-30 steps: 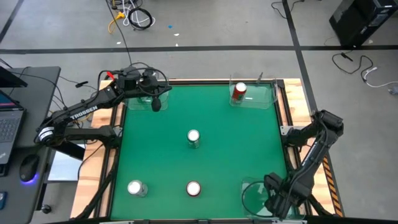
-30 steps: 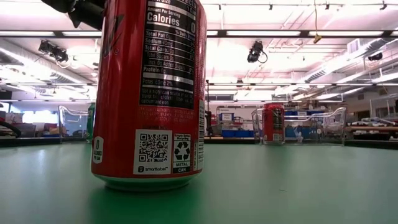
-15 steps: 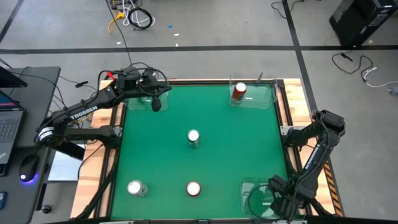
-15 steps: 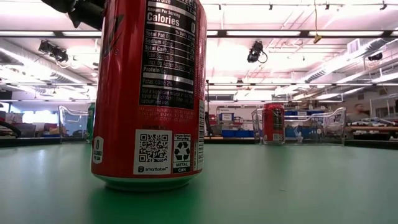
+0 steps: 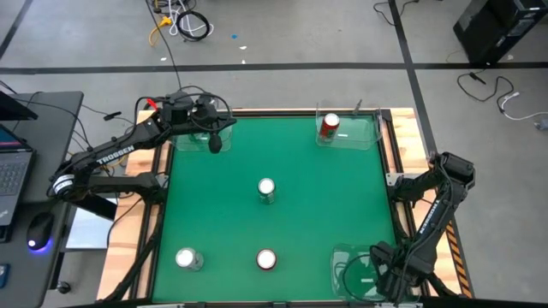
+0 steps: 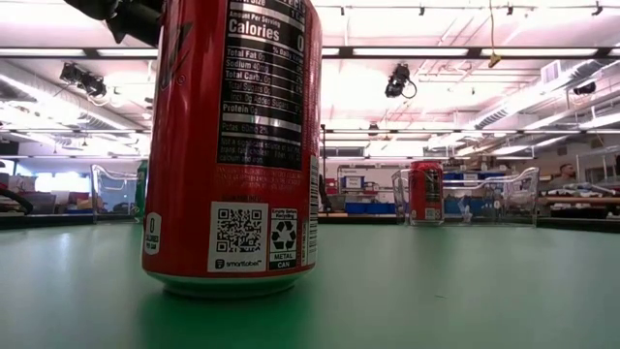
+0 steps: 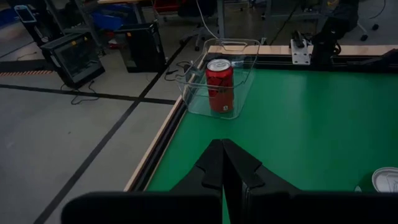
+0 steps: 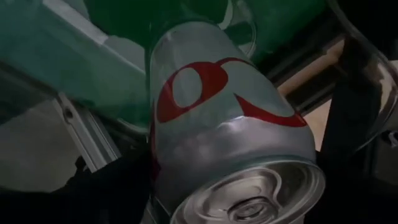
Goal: Sort soda cans
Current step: Put the right red-silver soda can into the bottom right transparent bin, then put the green soda can into the top left transparent bin
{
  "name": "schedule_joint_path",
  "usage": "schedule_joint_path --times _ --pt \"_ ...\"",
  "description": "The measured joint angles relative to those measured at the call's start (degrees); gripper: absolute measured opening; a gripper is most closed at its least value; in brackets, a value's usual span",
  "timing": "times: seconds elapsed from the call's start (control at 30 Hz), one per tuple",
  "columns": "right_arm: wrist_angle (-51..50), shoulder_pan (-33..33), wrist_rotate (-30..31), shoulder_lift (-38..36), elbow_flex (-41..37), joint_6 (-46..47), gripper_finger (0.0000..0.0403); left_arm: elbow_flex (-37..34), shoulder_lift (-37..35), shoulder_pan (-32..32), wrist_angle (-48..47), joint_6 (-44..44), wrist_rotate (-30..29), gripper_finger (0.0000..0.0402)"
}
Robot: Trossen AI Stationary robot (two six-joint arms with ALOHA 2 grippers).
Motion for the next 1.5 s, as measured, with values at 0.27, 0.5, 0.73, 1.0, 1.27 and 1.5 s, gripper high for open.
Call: schedule_joint_path --times 0.27,0.5,0.73,1.0,1.27,1.5 --pt "-0.41 -1.52 -2.66 -0.22 0.00 -2.66 0.0333 0.00 0.00 0.00 0.09 -0.21 0.00 0.0001" --pt "-0.87 -2.68 -4.39 -1.69 1.23 -3.88 0.0383 0.00 0.00 0.00 0.11 -0.26 0.00 0.0001" --pt "-5.48 -4.11 -4.41 -2.05 5.26 -5.96 0.0388 0.00 0.00 0.00 0.11 -0.26 0.00 0.0001" --pt "-15.93 -7.77 -3.90 -2.03 13.46 -10.88 0.0379 0.00 0.00 0.00 -0.05 -0.39 0.00 0.0001" --pt "-22.86 -13.86 13.22 -3.98 17.59 -19.10 0.0373 0.00 0.00 -0.36 -2.32 0.41 7.97 0.0004" --pt "-20.42 -22.85 34.42 -9.76 12.46 -29.90 0.0363 0.00 0.00 -6.46 -3.06 1.64 14.70 0.0002"
